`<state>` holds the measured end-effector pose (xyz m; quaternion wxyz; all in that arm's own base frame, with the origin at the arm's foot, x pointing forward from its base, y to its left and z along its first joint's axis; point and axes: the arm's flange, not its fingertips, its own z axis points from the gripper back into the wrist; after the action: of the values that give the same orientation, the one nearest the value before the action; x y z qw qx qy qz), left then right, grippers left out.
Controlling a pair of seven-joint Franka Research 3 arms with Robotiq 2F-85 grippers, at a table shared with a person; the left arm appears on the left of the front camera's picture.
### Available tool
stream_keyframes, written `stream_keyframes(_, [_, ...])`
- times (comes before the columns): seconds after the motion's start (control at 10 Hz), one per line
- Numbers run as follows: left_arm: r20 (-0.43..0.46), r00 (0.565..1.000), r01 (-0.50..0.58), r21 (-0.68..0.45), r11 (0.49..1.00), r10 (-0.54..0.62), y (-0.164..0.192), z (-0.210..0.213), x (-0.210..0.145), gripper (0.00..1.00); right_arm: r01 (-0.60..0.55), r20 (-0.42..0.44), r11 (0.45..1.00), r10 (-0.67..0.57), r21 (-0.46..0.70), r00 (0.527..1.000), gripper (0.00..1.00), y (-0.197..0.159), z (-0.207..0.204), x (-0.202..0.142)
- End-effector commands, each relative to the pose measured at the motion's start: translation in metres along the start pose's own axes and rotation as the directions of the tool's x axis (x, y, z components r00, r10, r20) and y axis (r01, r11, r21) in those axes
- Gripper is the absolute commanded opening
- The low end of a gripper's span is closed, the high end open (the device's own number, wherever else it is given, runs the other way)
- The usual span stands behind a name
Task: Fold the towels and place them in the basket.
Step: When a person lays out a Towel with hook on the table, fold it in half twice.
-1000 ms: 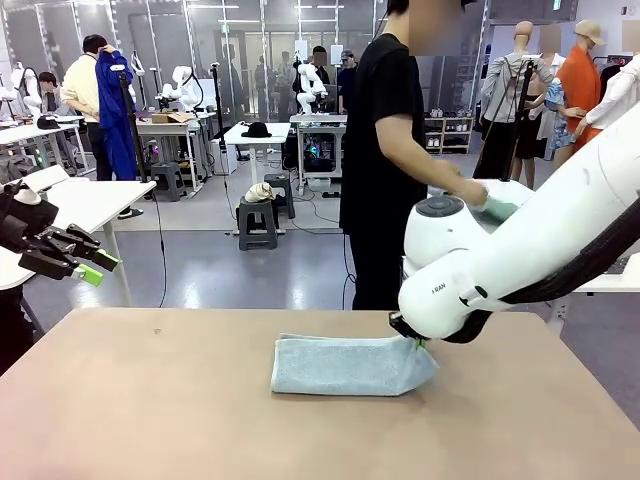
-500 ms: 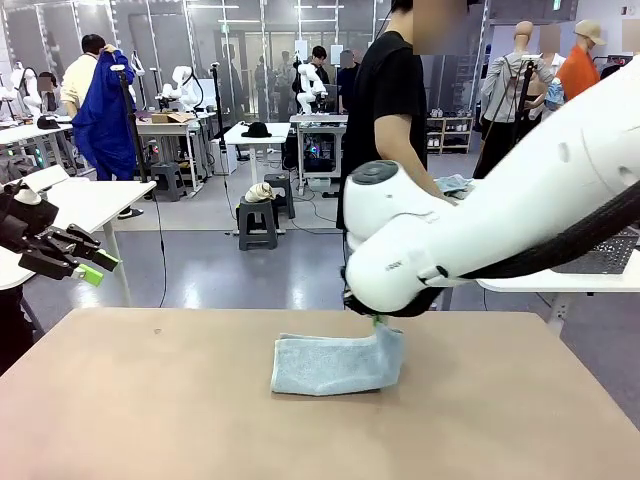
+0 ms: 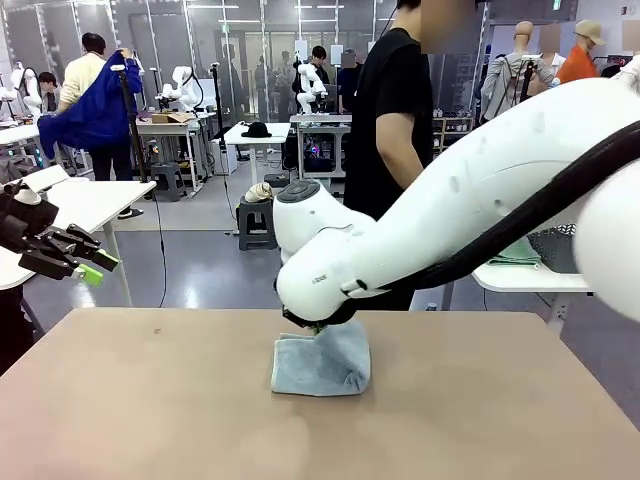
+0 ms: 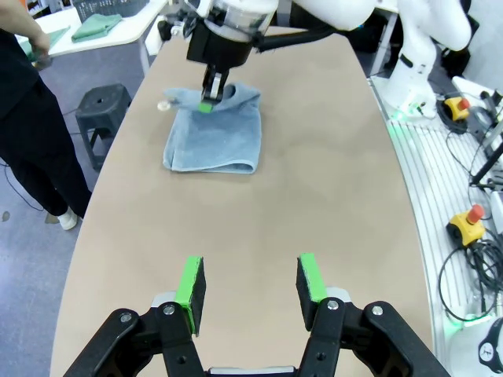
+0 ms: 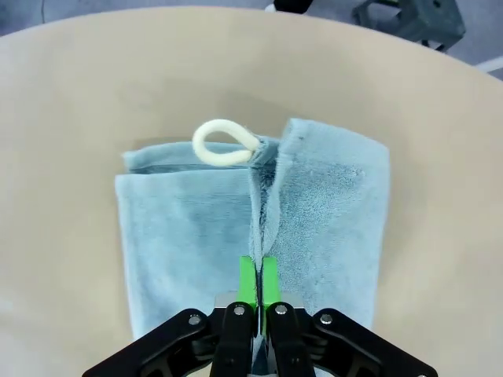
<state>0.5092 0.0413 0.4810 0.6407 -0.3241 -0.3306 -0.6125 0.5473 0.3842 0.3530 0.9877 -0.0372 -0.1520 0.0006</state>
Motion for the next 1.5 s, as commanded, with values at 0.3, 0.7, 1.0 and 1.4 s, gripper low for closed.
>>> stream_keyframes(0.3, [0.004, 1.0, 0.004, 0.0, 1.0, -0.004, -0.002, 0.001, 0.001, 0.61, 0.072, -0.004, 0.986, -0.072, 0.149, 0.997, 0.0, 0.025, -0.002, -0.01])
stream_keyframes(0.7, [0.004, 1.0, 0.004, 0.0, 1.0, -0.004, -0.002, 0.001, 0.001, 0.61, 0.095, -0.026, 0.979, -0.092, 0.179, 0.995, 0.0, 0.035, -0.011, -0.018])
stream_keyframes(1.0, [0.004, 1.0, 0.004, 0.0, 1.0, -0.004, -0.002, 0.001, 0.001, 0.61, 0.13, -0.052, 0.974, -0.122, 0.186, 0.991, 0.23, 0.04, -0.019, -0.018])
stream_keyframes(1.4, [0.004, 1.0, 0.004, 0.0, 1.0, -0.004, -0.002, 0.001, 0.001, 0.61, 0.151, -0.038, 0.959, -0.146, 0.24, 0.989, 0.63, 0.037, -0.005, -0.021])
